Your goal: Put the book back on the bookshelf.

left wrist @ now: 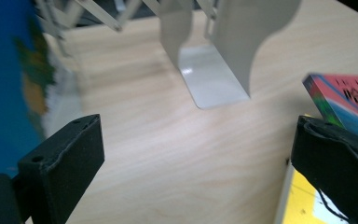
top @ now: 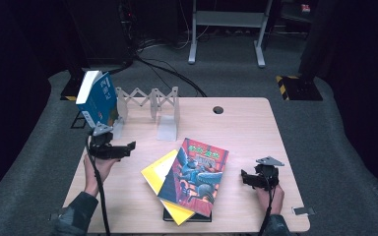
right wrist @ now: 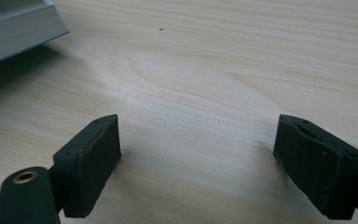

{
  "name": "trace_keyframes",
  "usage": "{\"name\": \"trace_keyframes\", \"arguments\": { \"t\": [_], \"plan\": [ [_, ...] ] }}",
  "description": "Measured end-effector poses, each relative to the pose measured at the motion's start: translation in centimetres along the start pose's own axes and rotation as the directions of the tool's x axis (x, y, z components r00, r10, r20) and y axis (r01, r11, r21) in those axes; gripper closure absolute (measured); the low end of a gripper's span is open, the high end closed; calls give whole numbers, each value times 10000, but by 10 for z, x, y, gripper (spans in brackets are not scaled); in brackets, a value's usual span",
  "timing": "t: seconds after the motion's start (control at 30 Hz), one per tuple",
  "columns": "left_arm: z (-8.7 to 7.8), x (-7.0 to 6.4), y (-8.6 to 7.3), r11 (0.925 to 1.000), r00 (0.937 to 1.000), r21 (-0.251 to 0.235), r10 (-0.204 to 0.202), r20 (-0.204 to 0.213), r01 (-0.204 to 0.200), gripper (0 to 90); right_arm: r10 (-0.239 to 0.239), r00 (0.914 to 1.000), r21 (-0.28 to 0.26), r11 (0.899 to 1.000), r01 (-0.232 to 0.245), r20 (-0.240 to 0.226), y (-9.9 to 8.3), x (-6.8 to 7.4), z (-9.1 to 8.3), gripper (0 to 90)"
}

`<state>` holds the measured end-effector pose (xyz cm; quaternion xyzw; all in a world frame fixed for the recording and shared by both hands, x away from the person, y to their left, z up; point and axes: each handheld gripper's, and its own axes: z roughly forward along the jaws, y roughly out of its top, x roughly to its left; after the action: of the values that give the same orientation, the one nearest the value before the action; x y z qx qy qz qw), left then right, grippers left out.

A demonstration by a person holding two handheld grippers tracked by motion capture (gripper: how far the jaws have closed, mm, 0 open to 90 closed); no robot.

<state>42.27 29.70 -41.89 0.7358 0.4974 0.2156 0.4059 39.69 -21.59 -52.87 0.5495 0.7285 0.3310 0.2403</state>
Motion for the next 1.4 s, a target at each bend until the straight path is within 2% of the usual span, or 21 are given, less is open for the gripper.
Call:
{"name": "trace_keyframes", "arguments": {
  "t": [0.03,0.07,0.13,0.2,0.3,0.4,0.43,0.5,0.6,0.67,0.7,0.8,0.87,0.9,0.93,1.0,1.07,1.13,1.27,1.33,1.4],
  "plan": [
    [0,0,0,10000,10000,0,0,0,0,25,0,10000,0,10000,0,0,0,0,0,140],
    [8,-6,-8,9993,9997,340,161,189,-168,22,19,10000,17,10000,-19,-10,0,1,0,139],
    [13,-9,-11,9988,9995,446,184,257,-195,22,15,10000,29,10000,-15,-14,0,1,0,139],
    [24,-18,-24,9963,9985,797,294,465,-330,21,-41,10000,72,10000,41,-30,0,2,-1,137],
    [33,-25,-34,9938,9971,1052,294,707,-367,18,63,9999,103,9999,-62,-159,0,1,-2,124],
    [40,-31,-42,9913,9961,1233,357,808,-455,20,298,9984,222,9993,-288,-472,0,0,-3,45],
    [42,-32,-44,9891,9949,1378,397,924,-523,20,520,9963,376,9981,-495,-687,0,1,-4,23],
    [46,-34,-48,9857,9938,1526,571,950,-713,26,867,9864,444,9957,-812,-1397,2,2,-8,15],
    [48,-36,-52,9877,9930,1451,417,1109,-577,34,1034,9672,66,9945,-1047,-2318,8,12,-21,38],
    [48,-38,-52,9881,9919,1437,376,1209,-550,40,954,9511,-67,9948,-1019,-2938,16,24,-30,44],
    [48,-39,-52,9881,9912,1430,393,1264,-574,51,894,9401,-79,9952,-974,-3290,21,32,-34,61],
    [48,-42,-53,9877,9898,1416,479,1341,-670,79,592,9206,-36,9978,-657,-3859,31,53,-40,87],
    [48,-45,-52,9848,9879,1505,658,1402,-869,85,248,9229,208,9996,-182,-3843,36,69,-40,128],
    [49,-46,-53,9865,9889,1419,622,1352,-815,85,126,9210,294,9996,-12,-3894,38,76,-40,135],
    [48,-45,-52,9838,9872,1573,630,1464,-861,85,160,9207,529,9986,50,-3899,40,82,-39,142],
    [49,-44,-53,9835,9869,1612,577,1506,-821,85,77,9195,804,9964,261,-3930,42,92,-36,176],
    [49,-45,-53,9826,9867,1666,561,1526,-817,85,269,9139,939,9955,123,-4051,43,97,-35,211],
    [49,-46,-52,9818,9872,1692,615,1474,-865,85,142,9135,848,9961,223,-4066,45,99,-34,226],
    [48,-49,-51,9802,9870,1711,752,1418,-993,100,-37,9190,798,9961,383,-3943,48,103,-32,236],
    [49,-49,-52,9819,9869,1662,669,1467,-912,99,-2,9229,880,9954,370,-3850,49,105,-32,240],
    [49,-49,-52,9825,9869,1650,621,1490,-867,99,-63,9209,850,9955,428,-3898,51,104,-31,262]
  ]
}}
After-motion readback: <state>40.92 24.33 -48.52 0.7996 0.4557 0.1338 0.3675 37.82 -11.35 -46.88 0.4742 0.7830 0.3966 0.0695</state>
